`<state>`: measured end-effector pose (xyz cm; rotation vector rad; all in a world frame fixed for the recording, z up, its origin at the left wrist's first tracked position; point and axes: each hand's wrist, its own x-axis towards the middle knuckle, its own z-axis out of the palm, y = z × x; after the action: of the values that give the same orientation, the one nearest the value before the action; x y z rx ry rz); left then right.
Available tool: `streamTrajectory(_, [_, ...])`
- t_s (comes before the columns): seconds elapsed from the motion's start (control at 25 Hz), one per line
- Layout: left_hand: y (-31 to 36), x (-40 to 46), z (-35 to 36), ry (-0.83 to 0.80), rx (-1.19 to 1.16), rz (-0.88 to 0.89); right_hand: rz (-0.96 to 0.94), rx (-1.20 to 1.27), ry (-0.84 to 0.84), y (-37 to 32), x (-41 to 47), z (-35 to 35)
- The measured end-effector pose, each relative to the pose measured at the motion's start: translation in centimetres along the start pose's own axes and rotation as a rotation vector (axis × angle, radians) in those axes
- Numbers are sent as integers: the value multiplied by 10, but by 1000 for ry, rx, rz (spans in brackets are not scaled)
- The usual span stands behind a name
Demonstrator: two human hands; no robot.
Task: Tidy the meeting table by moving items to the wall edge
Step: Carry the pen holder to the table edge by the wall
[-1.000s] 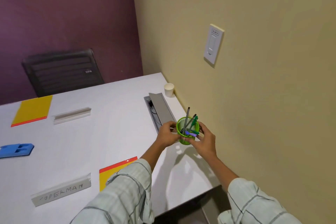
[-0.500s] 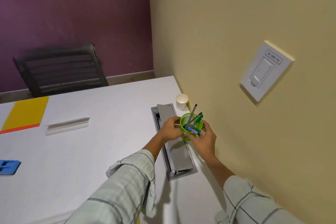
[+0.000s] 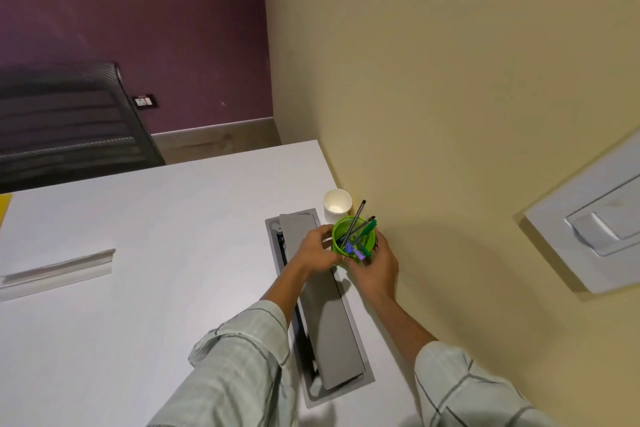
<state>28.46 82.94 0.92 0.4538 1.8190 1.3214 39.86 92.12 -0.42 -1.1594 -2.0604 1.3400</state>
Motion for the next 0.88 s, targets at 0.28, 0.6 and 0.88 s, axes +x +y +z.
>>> streamTrajectory(0.28, [-12,14,6,-10,-7,14,71,16,43,4,4,11])
streamTrajectory(0.6, [-21,7,17,-38,0,94,248,236,-2,7,2,13])
streamTrajectory(0.88, [-23,13,26,-10,-37,89,362,413,91,17,6,25])
